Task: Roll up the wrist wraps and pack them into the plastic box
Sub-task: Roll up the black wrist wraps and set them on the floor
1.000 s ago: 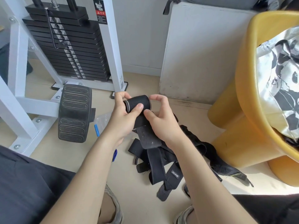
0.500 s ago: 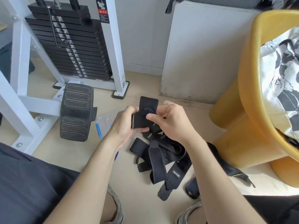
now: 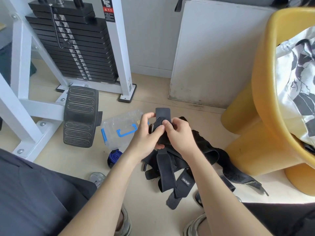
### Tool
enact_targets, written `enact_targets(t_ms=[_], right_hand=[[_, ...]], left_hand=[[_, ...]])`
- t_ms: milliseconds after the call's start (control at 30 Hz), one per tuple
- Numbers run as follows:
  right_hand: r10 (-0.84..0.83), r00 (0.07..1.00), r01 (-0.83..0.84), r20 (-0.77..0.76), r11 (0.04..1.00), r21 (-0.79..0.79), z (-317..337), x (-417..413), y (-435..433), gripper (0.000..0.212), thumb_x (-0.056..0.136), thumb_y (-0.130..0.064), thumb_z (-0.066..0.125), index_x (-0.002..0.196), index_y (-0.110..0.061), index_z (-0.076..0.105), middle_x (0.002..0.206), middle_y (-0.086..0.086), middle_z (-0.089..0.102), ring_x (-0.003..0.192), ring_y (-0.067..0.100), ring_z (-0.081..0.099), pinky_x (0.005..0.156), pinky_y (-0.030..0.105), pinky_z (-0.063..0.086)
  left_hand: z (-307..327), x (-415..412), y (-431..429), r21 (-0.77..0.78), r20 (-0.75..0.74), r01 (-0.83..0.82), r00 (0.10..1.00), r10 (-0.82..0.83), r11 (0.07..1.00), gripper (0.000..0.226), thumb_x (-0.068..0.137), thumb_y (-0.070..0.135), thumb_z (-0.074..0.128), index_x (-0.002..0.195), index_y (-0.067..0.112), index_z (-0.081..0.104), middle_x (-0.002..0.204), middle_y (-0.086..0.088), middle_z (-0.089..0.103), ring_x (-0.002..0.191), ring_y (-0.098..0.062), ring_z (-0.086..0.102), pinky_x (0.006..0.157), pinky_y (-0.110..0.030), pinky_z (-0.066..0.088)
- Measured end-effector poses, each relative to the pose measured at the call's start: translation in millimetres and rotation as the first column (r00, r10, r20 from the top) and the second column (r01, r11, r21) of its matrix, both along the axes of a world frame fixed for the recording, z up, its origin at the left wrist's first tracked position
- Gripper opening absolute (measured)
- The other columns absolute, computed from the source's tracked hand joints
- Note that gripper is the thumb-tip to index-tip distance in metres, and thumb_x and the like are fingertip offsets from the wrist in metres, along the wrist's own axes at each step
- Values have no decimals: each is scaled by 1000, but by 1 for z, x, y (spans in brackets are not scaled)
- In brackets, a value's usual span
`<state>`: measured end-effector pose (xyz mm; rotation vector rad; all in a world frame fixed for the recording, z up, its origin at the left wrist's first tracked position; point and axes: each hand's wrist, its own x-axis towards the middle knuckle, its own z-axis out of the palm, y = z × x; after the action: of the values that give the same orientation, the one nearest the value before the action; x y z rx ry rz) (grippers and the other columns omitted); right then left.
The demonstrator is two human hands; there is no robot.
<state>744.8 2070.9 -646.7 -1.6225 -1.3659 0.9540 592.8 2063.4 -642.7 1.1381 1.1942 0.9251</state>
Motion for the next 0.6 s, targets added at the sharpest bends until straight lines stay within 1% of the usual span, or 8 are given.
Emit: enact_targets(t_ms=[67,100,167,233,333,433,533,600], right_hand=[[51,996,-60,-74,989,-136,-3,-3,2,34,109,-31,61,98,1,61,88,14,69,81,27,64,81,48,57],[40,986,-73,-164,976,-203,-6,-5,1,35,109,-33,60,105,2,60,98,19,71,89,32,70,91,55,59],[-23,910,-130,-413,932,-337,-11,-7,-3,36,110,-39,60,118,-4,61,110,14,77,97,27,78,93,59,64],[-75,820,-202,-567,890,-410,-17,-6,-7,34,111,-40,60,127,-10,61,120,12,78,107,26,79,92,57,65],[-121,799,-158,-589,903,-399,-29,-6,-9,28,112,-32,60,122,-6,60,119,18,77,109,29,78,84,53,67],[-226,754,-47,-617,918,-393,-39,-12,-14,22,110,-22,64,124,-6,58,116,18,76,103,27,79,82,49,67],[-325,685,-27,-652,883,-468,-47,-18,-18,28,107,-17,65,132,-5,61,124,19,75,112,35,76,88,48,64],[-327,695,-121,-641,825,-552,-49,-19,-21,27,110,-22,60,130,-6,68,125,16,76,118,37,74,102,50,61]], left_hand=[[-2,-3,-1,-31,-26,21,999,-22,999,43,107,26,66,142,37,43,124,-1,73,108,-16,77,74,-37,68],[-3,-4,-1,-35,-71,45,996,-48,998,47,107,25,66,145,36,41,120,6,73,106,-12,77,75,-33,67],[-2,-4,1,-24,-261,117,958,-120,993,58,105,28,64,155,34,35,117,24,66,110,-7,72,87,-32,64],[-4,-4,1,-30,-399,160,903,-158,987,67,102,31,63,161,30,30,123,22,64,121,-14,65,103,-41,58],[-10,-3,-1,-91,-419,163,889,-187,982,77,103,32,65,167,27,23,154,7,56,139,-19,56,118,-44,48],[-16,-5,0,-143,-444,227,855,-268,963,86,105,29,67,172,32,14,172,1,38,157,-20,39,125,-35,34],[-23,-10,0,-182,-447,267,834,-322,946,92,101,20,71,172,36,14,175,0,33,160,-20,35,126,-38,35],[-29,-14,-2,-190,-457,287,821,-343,939,100,98,10,71,173,37,11,176,-1,32,161,-21,33,127,-40,36]])
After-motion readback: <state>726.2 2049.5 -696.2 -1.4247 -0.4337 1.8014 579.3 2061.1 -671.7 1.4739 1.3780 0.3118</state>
